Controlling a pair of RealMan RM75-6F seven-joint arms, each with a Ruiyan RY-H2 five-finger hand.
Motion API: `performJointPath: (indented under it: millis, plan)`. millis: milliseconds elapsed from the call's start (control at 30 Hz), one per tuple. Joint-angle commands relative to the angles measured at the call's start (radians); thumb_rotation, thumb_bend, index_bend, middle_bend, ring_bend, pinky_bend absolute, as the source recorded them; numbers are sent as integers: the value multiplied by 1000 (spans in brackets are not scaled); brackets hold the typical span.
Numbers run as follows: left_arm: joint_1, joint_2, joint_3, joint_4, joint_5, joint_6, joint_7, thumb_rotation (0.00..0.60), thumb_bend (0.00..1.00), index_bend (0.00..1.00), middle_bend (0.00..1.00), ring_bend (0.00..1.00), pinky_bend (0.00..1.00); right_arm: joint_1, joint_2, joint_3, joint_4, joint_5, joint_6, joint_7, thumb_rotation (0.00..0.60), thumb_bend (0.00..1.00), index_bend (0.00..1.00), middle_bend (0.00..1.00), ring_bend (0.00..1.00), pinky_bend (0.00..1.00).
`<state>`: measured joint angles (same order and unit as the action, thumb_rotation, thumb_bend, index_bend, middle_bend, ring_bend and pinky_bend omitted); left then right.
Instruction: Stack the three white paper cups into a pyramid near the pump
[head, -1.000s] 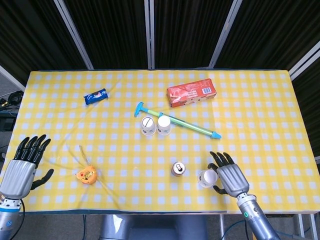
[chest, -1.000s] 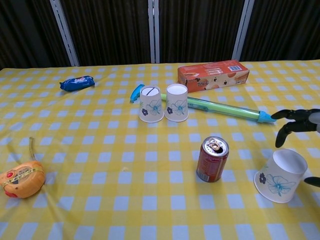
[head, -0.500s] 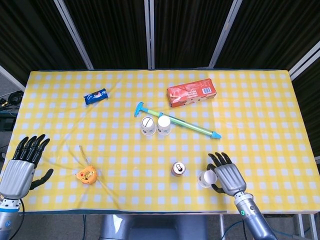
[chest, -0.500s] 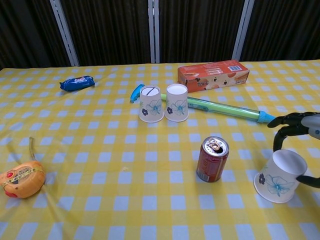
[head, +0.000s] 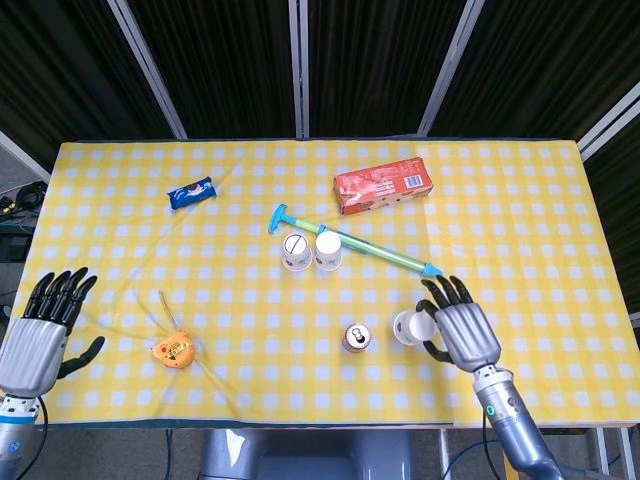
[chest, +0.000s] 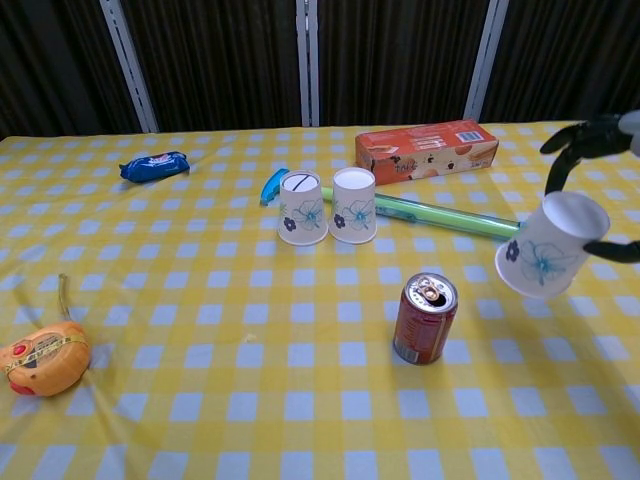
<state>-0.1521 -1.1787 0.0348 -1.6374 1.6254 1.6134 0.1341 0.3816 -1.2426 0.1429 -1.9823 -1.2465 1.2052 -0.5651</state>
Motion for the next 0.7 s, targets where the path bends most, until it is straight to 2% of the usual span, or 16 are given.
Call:
performJointPath:
  millis: [33, 133, 200, 333, 700]
  plan:
    - [2, -2, -11, 4, -12, 1, 6, 600, 290, 0, 0, 0, 0, 41, 50, 80, -52, 46, 9, 2, 600, 234, 479, 122, 0, 55]
    - [3, 0, -21, 5, -23, -8, -2, 600, 289, 0, 0, 0, 0, 99, 58, 148, -69, 125, -18, -12, 600, 234, 478, 121, 0, 60]
    - [0, 2, -29, 7, -33, -19, -11, 600, 289, 0, 0, 0, 0, 171, 16, 190, -45, 191, -48, -54, 600, 234, 478, 121, 0, 68]
    - [-1, 4, -38, 13, -45, -33, -22, 600, 289, 0, 0, 0, 0, 258, -54, 220, -11, 298, -72, -100, 600, 235, 480, 124, 0, 84]
    - [2, 15, -58, 20, -67, -50, -56, 600, 289, 0, 0, 0, 0, 433, -202, 271, 117, 445, -71, -171, 600, 235, 483, 134, 0, 109]
